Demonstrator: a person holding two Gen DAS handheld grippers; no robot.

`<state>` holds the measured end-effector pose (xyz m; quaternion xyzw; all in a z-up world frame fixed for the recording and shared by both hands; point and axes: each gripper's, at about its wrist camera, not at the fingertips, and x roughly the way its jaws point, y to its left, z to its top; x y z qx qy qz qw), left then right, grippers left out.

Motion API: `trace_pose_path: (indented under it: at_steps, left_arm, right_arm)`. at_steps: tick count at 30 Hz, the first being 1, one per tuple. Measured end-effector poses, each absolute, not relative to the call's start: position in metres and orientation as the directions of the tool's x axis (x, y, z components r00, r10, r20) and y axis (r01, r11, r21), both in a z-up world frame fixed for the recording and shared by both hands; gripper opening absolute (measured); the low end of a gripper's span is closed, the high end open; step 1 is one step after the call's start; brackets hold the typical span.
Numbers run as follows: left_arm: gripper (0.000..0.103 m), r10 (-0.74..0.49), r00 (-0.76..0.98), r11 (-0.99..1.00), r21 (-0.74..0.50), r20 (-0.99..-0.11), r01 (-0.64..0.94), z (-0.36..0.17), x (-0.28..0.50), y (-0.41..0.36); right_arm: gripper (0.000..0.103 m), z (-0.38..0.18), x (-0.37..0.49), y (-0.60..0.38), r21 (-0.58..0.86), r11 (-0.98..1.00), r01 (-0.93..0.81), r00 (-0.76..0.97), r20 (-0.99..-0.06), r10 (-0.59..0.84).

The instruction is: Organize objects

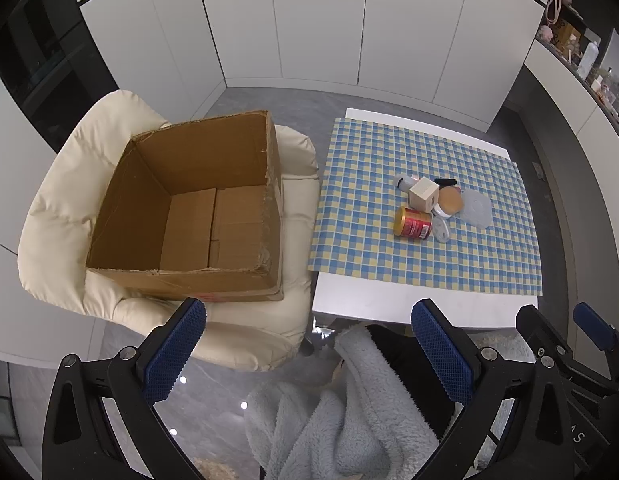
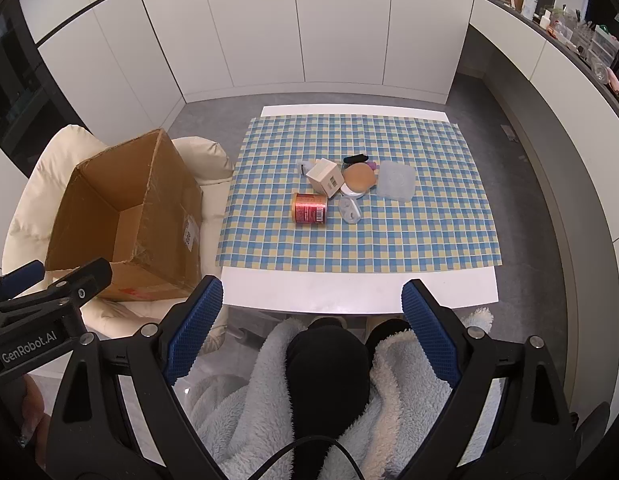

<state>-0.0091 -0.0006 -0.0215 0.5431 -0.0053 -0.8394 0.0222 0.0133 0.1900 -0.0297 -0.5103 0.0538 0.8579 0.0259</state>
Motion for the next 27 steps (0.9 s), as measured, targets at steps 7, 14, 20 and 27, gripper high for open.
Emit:
trace_pose_path:
  at_steps: [7, 14, 20, 27]
  left_arm:
    - [0.103, -0.057, -0.411, -0.998, 0.040, -0.910, 0.048, -0.023, -0.010, -0.003]
    - [0.103, -0.063, -0.418, -0.998, 0.045, -0.906, 0.053, -0.022, -0.010, -0.001]
    - [0.103, -0.071, -0.418, -0.997, 0.056, -0.906, 0.048, -0.022, -0.010, 0.005]
    - [0.103, -0.075, -0.411, -0.997, 0.064, -0.908, 0.040, -0.027, -0.010, 0.018]
  right_arm:
    - [0.093, -0.030, 0.011, 0.190, 0.073, -0.992, -0.102, -0.478, -0.878, -0.015]
    - [0.093, -0.033, 0.010, 0.189, 0.065, -0.994, -0.093, -0.475, -0.880, -0.013]
    - [0.093, -0.035, 0.006, 0.192, 0.076, -0.992, -0.098, -0.470, -0.883, -0.021]
    - [0.093, -0.036, 0.005, 0.204, 0.093, -0.991, -0.097, -0.477, -0.878, -0.036]
